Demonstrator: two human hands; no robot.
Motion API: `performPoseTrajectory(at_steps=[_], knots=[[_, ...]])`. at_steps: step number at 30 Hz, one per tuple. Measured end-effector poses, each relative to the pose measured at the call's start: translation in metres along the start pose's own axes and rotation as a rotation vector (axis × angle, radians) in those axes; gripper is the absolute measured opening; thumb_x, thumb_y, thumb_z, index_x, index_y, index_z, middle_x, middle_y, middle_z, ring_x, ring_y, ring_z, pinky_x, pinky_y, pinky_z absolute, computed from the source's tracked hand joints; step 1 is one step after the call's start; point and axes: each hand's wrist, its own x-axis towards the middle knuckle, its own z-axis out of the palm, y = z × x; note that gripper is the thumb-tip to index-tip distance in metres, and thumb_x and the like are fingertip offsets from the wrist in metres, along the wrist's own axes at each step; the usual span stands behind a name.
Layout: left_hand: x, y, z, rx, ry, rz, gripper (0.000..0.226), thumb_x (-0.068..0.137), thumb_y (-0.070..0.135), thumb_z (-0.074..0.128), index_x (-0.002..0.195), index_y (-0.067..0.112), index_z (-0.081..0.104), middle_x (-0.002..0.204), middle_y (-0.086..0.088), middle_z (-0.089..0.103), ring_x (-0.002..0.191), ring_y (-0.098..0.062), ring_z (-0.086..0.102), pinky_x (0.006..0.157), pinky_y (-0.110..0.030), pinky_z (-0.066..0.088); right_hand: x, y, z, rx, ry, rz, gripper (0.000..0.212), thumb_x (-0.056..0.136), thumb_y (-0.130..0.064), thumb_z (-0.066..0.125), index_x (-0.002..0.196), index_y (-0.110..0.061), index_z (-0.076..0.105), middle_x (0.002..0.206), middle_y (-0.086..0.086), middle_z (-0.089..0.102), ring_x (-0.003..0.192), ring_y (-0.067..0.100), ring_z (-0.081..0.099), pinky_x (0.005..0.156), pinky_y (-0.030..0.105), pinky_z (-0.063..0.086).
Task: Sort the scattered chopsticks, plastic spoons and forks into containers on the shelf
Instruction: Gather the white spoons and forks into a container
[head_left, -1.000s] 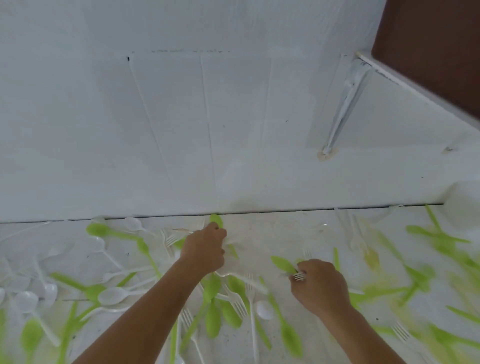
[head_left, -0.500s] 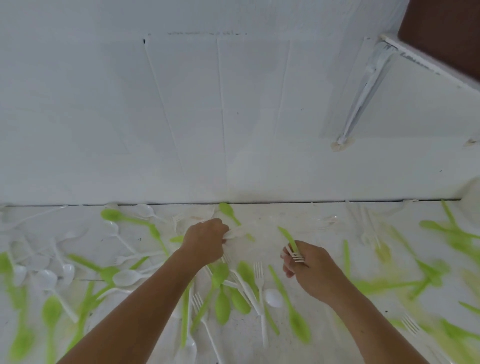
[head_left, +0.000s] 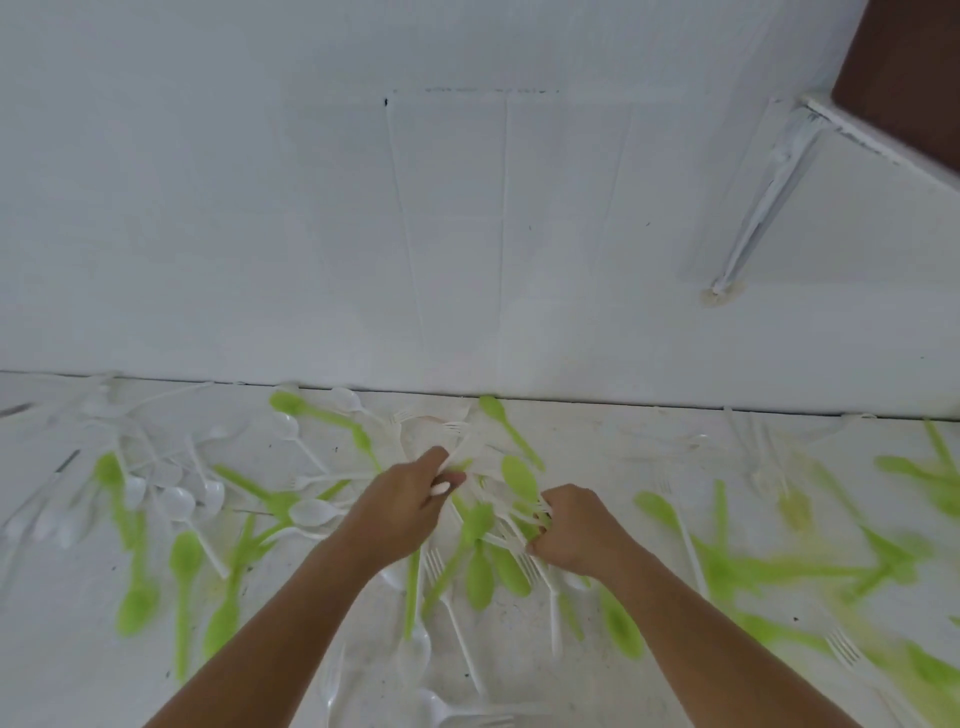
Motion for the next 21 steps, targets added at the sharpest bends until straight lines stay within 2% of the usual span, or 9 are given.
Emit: performPoseTrajectory(at_steps=[1,3,5,7,9,11,14,17,21], knots=[[-0.003,0.001,0.007,-0.035,-0.016,-0.031,0.035,0.1,0.049,0.06,0.084,0.021,0.045,0.064,0.02,0.058,0.066,-0.011,0.058,0.055,-0.027,0.037,0.0,0.001,0.004,-0.046,0.025,0.011,0.022,0.074,-0.031,0.078,0.082,-0.012,0.07,0.078,-0.001,0.069,0.075,0.02,0.068,0.064,0.031,0.056],[-0.007,0.003,0.02,-0.022,-0.079,-0.071,0.041,0.089,0.055,0.072,0.077,0.024,0.049,0.062,0.01,0.056,0.06,-0.009,0.055,0.057,-0.026,0.04,-0.002,0.007,0.008,-0.051,0.111,0.083,0.033,0.082,-0.045,0.074,0.077,-0.013,0.067,0.073,-0.002,0.065,0.071,0.019,0.063,0.062,0.029,0.049],[-0.005,0.005,0.032,0.142,-0.195,0.01,0.037,0.09,0.053,0.071,0.077,0.026,0.048,0.065,0.007,0.054,0.07,-0.016,0.062,0.064,-0.031,0.043,-0.005,0.018,0.007,-0.038,0.199,0.173,0.043,0.09,-0.055,0.067,0.074,-0.015,0.061,0.072,-0.002,0.061,0.073,0.022,0.06,0.065,0.029,0.043],[0.0,0.015,0.039,0.299,-0.274,0.095,0.023,0.094,0.049,0.065,0.094,0.028,0.056,0.084,0.003,0.065,0.092,-0.027,0.066,0.075,-0.034,0.045,-0.009,0.032,0.004,0.011,0.218,0.225,0.041,0.095,-0.054,0.063,0.079,-0.016,0.061,0.079,0.0,0.064,0.082,0.026,0.063,0.07,0.031,0.043],[0.008,0.022,0.047,0.404,-0.344,0.143,0.035,0.096,0.048,0.061,0.125,0.031,0.053,0.109,-0.004,0.068,0.107,-0.029,0.064,0.087,-0.037,0.049,-0.016,0.041,0.003,0.049,0.204,0.207,0.032,0.098,-0.047,0.061,0.099,-0.017,0.07,0.099,0.003,0.071,0.099,0.027,0.067,0.078,0.032,0.049],[0.017,0.024,0.054,0.499,-0.407,0.182,0.048,0.097,0.048,0.059,0.141,0.036,0.045,0.119,-0.007,0.067,0.111,-0.031,0.064,0.094,-0.04,0.05,-0.026,0.045,0.003,0.044,0.176,0.15,0.027,0.099,-0.038,0.063,0.117,-0.02,0.072,0.113,0.003,0.072,0.11,0.024,0.067,0.088,0.032,0.051],[0.028,0.023,0.058,0.56,-0.416,0.241,0.041,0.096,0.04,0.055,0.137,0.034,0.05,0.113,-0.007,0.068,0.105,-0.033,0.067,0.088,-0.042,0.054,-0.039,0.054,0.008,-0.088,0.137,0.118,0.029,0.098,-0.037,0.061,0.121,-0.02,0.069,0.116,0.004,0.07,0.112,0.025,0.065,0.087,0.031,0.05],[0.03,0.022,0.059,0.601,-0.427,0.278,0.033,0.093,0.032,0.053,0.127,0.033,0.056,0.103,-0.007,0.068,0.096,-0.034,0.069,0.079,-0.041,0.054,-0.051,0.062,0.016,-0.286,0.132,0.116,0.034,0.101,-0.04,0.055,0.132,-0.029,0.061,0.122,0.0,0.057,0.115,0.025,0.061,0.089,0.034,0.049],[0.032,0.023,0.06,0.668,-0.404,0.298,0.031,0.096,0.033,0.051,0.126,0.029,0.056,0.104,-0.007,0.068,0.096,-0.035,0.068,0.075,-0.038,0.048,-0.06,0.054,0.015,-0.376,0.174,0.11,0.027,0.102,-0.039,0.054,0.123,-0.022,0.058,0.122,0.0,0.045,0.103,0.027,0.064,0.077,0.036,0.047]])
